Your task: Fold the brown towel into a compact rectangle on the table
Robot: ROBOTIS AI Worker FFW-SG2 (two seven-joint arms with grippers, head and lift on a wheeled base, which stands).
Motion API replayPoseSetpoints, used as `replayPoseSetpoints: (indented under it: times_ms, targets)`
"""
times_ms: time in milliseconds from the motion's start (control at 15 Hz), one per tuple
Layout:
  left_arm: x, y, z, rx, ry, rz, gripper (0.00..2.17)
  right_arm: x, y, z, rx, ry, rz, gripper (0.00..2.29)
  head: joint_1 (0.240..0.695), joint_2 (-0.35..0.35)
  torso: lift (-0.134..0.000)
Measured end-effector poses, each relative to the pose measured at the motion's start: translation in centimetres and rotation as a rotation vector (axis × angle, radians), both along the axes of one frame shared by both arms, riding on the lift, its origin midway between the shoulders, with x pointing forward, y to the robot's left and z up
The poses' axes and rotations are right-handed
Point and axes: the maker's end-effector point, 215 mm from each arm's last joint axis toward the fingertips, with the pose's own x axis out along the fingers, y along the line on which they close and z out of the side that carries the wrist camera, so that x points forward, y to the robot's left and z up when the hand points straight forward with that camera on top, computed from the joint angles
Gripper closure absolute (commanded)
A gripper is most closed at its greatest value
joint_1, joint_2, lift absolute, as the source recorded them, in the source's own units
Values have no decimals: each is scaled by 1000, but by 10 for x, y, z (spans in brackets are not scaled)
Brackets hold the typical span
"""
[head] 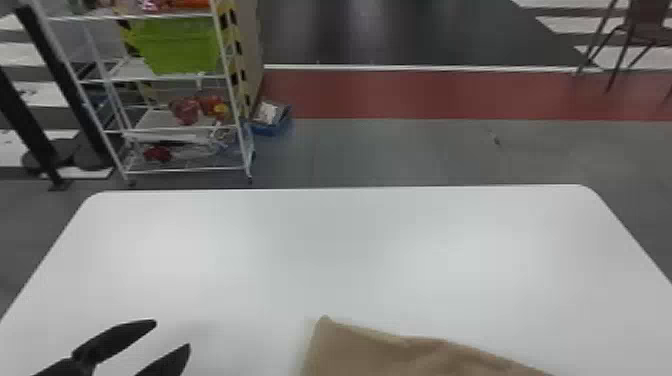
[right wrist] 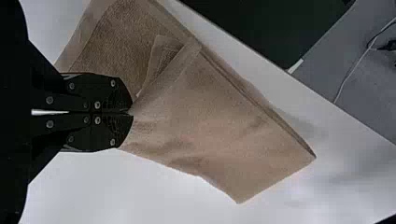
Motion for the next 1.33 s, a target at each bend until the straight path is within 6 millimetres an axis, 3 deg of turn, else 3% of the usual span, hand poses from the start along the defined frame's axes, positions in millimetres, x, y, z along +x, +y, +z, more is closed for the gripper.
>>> replayPoseSetpoints:
  times_ms: [200,400,467,600,733,800,1000,1133,1333]
  targets:
    - [-3,0,-4,-2,9,0,29,1,0,-29,-19,59,4,1615,695,-8,-122]
    - [-4,1,-5,-1,12,2,29,1,0,-33,-18,66,5,1615,695,-5,-122]
    - [-4,1,-5,1,13,3,29,2,0,-29,-10,57,4,1615,695,-4,-122]
    - [-3,2,-6,9,15,7,29,6,-6,-1,7,-5,-6,1615,695,-12,-122]
    - [-3,4,-9,13,21,11,29,0,-21,29,8,-66,-21,1615,695,-35,-122]
    - [-2,4,-12,10,26,13,29,-6,-28,32,-1,-70,-26,1615,695,-48,-122]
    - [0,0,-16,6,32,7,29,-18,-43,-6,-30,20,-50,1615,695,-90,-122]
    - [1,-2,-17,5,33,2,29,-15,-51,-32,-43,71,-64,1615,695,-111,-122]
    - [1,-4,-17,4,33,0,29,-9,-51,-45,-40,91,-65,1615,695,-120,-122]
